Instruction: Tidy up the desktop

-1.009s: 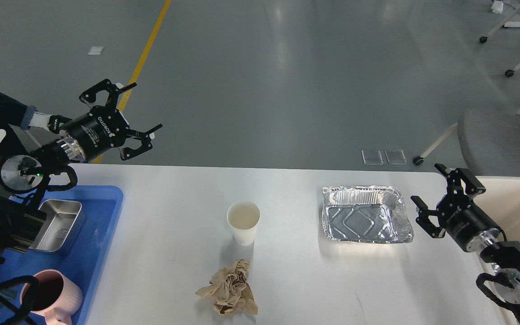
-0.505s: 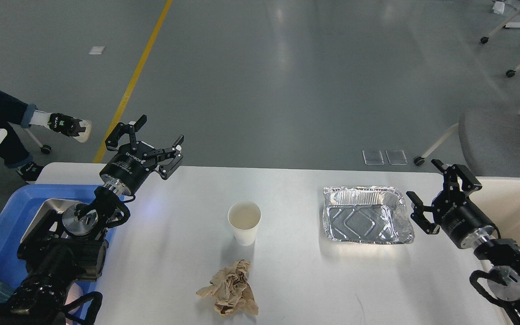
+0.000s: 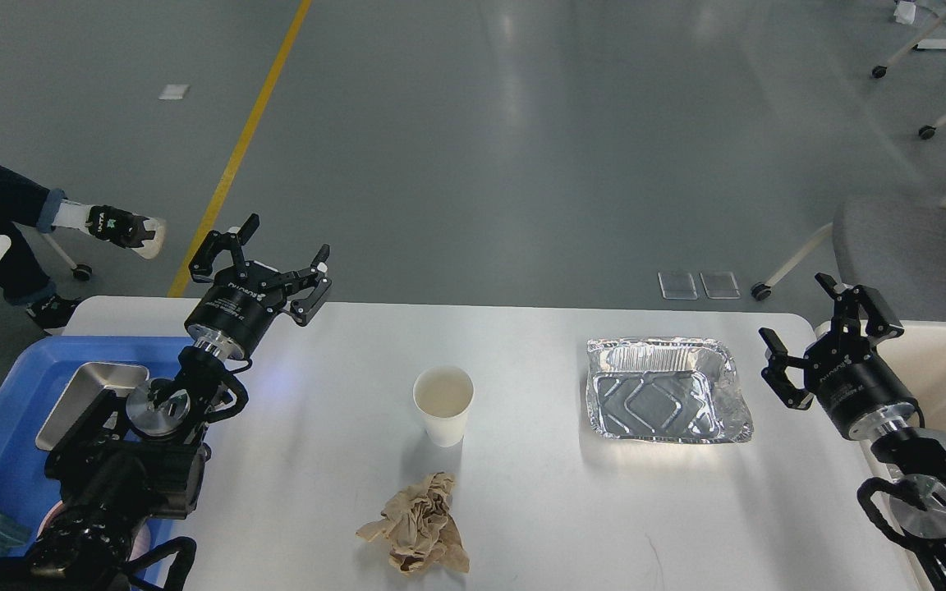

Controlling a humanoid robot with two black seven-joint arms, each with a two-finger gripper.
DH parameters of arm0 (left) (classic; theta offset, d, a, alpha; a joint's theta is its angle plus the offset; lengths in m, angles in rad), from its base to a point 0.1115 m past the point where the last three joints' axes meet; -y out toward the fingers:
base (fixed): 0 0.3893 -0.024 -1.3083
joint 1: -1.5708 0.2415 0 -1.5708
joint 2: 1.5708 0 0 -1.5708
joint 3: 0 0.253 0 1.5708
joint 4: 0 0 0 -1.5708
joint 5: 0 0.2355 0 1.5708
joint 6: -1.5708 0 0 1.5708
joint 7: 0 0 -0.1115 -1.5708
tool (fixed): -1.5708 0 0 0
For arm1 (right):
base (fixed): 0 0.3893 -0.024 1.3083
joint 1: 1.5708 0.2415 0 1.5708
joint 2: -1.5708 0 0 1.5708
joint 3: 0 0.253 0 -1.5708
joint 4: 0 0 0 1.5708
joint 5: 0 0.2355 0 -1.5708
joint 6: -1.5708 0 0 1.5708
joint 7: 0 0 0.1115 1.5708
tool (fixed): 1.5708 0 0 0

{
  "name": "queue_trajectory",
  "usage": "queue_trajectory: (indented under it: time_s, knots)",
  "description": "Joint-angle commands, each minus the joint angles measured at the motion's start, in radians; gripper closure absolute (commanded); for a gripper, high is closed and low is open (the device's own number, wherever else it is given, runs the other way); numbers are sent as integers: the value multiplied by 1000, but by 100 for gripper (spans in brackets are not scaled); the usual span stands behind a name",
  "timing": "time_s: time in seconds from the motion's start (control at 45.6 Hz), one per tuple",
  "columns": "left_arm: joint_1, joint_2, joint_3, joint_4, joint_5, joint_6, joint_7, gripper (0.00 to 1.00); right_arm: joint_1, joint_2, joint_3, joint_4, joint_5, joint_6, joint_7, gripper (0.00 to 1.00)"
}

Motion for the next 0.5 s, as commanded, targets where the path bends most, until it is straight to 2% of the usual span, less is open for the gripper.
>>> queue_trajectory:
  time_s: [0.0, 0.066, 0.132, 0.307, 0.483]
  knots:
    - [11, -4, -2, 0, 0, 0, -1, 0, -10, -25, -53, 8, -21, -51, -27, 0]
    - [17, -3, -3, 0, 0, -2, -1, 0, -32, -105, -134, 67, -93, -70, -55, 0]
    - [20, -1, -2, 0, 0, -3, -1, 0, -45, -237, -200, 158, -155, -70, -67, 0]
    - [51, 0, 4, 0, 0, -32, -1, 0, -153, -544, -256, 379, -245, -54, -62, 0]
    - [72, 0, 14, 0, 1, -51, 1, 0, -191, -899, -254, 580, -359, 19, -53, 0]
